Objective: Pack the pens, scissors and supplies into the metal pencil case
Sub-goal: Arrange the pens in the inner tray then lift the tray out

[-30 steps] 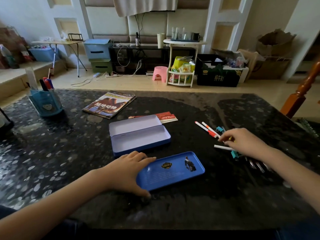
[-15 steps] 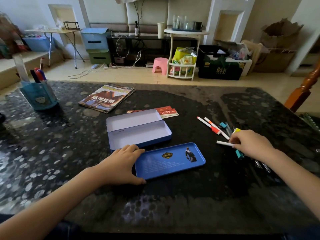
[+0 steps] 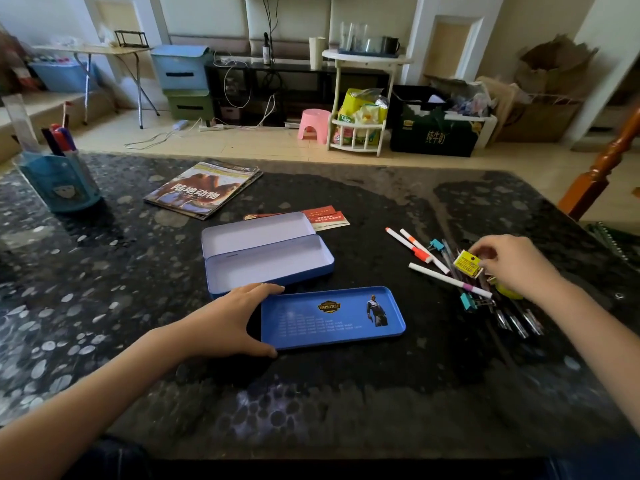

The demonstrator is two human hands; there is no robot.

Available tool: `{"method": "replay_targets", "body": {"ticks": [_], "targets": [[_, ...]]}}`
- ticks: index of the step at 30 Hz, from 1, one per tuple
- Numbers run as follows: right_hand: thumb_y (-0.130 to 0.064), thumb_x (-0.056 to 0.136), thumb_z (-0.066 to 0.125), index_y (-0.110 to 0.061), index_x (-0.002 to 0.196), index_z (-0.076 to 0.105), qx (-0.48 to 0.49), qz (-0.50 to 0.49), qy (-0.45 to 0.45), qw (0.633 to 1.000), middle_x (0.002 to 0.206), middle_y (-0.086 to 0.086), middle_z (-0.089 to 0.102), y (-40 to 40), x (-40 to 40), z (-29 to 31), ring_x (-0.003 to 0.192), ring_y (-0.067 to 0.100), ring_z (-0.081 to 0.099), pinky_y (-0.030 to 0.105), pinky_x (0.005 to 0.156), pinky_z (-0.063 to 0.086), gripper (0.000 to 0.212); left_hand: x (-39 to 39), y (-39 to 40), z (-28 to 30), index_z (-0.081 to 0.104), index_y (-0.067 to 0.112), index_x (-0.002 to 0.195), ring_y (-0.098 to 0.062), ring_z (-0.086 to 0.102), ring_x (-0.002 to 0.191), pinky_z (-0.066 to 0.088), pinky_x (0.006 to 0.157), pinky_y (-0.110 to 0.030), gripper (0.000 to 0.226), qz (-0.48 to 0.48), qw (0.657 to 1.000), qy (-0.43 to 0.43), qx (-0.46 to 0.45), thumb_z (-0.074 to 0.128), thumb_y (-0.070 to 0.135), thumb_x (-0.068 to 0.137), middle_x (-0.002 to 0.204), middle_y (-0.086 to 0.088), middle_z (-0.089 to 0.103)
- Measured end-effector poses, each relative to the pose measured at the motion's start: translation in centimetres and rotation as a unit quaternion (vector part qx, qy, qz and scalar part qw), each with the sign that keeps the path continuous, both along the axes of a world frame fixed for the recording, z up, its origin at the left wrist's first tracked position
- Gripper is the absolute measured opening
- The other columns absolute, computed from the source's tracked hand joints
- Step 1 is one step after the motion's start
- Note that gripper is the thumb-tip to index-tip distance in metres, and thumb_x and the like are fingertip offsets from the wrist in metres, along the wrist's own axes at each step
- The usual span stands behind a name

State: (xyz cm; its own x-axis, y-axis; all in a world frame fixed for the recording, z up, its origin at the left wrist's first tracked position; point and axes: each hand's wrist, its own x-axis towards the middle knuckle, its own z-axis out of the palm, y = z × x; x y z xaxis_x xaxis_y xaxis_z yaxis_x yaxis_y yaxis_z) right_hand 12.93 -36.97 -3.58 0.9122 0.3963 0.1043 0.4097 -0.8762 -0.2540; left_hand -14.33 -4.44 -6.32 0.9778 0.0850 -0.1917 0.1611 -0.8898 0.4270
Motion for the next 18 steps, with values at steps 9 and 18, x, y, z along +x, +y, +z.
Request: {"method": "replay_targets", "body": {"ticks": [9, 18], "targets": [[-0.005, 0.076, 0.075, -0.011, 0.102, 0.069, 0.026, -0.040, 0.051, 0.998, 0.076, 0.001, 0.065, -0.9, 0.6, -1.1, 0.073, 0.019, 0.060, 0.028, 0.067, 0.049, 0.028, 0.2, -0.5, -0.3, 0.019, 0.041, 0.141, 0.001, 0.026, 0.131, 0.028, 0.108, -0.023, 0.093, -0.010, 1.000, 0.002, -0.016, 0.075, 0.053, 0.067, 0.145, 0.021, 0.026], [0.010, 0.082, 0.062, -0.006, 0.109, 0.065, 0.220, 0.041, 0.154, 0.962, 0.101, 0.006, 0.067, -0.2, 0.0, -0.2, 0.092, 0.013, 0.063, 0.022, 0.081, 0.046, 0.031, 0.5, -0.5, -0.7, 0.022, 0.043, 0.139, 0.003, 0.028, 0.127, 0.030, 0.107, -0.023, 0.090, -0.016, 1.000, 0.000, -0.025, 0.074, 0.054, 0.067, 0.142, 0.022, 0.028]]}}
